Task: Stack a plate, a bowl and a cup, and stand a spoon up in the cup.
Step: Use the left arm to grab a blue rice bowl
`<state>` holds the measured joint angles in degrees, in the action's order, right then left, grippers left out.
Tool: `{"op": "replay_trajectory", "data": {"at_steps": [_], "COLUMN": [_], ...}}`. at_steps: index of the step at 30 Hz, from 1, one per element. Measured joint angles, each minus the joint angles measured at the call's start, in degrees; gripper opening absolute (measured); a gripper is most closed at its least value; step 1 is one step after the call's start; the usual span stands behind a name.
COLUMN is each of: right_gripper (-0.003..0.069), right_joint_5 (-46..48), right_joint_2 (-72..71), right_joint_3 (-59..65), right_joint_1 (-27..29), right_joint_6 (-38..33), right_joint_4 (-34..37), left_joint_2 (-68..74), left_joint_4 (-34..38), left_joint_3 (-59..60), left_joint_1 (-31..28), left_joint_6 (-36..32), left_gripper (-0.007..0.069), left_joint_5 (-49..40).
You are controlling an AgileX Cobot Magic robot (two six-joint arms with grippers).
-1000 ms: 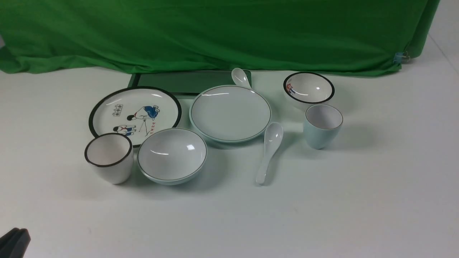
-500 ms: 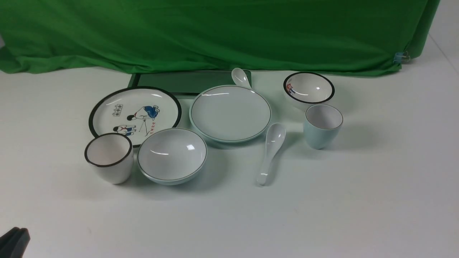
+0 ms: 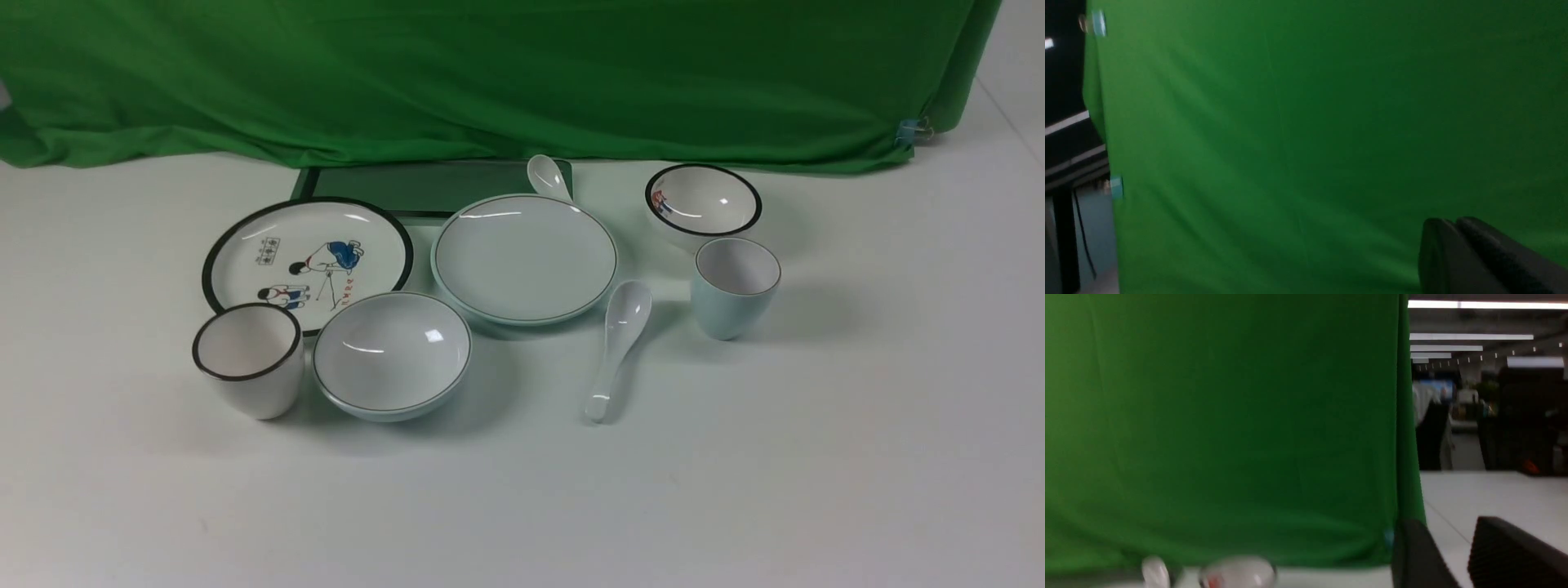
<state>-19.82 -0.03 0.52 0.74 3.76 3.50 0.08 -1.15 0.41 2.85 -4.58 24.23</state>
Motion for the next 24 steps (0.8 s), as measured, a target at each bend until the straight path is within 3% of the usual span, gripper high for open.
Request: {"op": "replay_trajectory", "data": {"at_steps": [1,4,7,9,11,14,19,22,24], "right_gripper": [0.0242,0.0234,0.0188,0.0071,0.0028,0.0013,0.0013,0.0013,0.0013], "right_joint_5": [-5.51,-10.43,-10.36,-7.14,-4.67,-2.71,-2.15,4.82,19.11], "right_joint_2": [0.0,0.43,1.94,6.09,11.16,19.94,34.12,45.03,53.5], "right_joint_3": [0.0,0.0,-0.85,-5.95,-11.14,-17.17,-20.88,-23.55,-29.64], "right_joint_1": [0.0,0.0,0.0,0.0,0.0,0.0,0.0,-0.07,-1.51], "right_joint_6": [4.25,7.16,7.31,6.01,3.94,-0.46,-5.22,-4.38,-3.76], "right_joint_4": [0.06,0.06,0.06,0.06,0.06,0.0,0.0,-0.07,-0.06], "left_joint_2": [0.0,0.0,0.44,4.26,9.78,20.06,36.39,47.85,56.74], "left_joint_4": [-0.28,0.18,0.39,-0.48,-1.78,-3.19,-3.56,-3.41,-2.38], "left_joint_3": [0.0,-0.08,-2.45,-11.16,-19.26,-28.0,-34.47,-39.33,-44.61], "left_joint_1": [0.0,0.0,0.0,0.0,0.0,0.0,0.0,1.34,3.93], "left_joint_6": [3.14,9.59,12.31,13.25,12.88,11.58,14.53,17.62,17.05], "left_gripper": [-0.0029,-0.0029,-0.0027,-0.0027,-0.0027,-0.0027,-0.0027,-0.0027,-0.0025], "left_joint_5": [6.49,16.06,15.63,7.07,-1.61,-9.13,-13.91,-23.58,-34.57]}}
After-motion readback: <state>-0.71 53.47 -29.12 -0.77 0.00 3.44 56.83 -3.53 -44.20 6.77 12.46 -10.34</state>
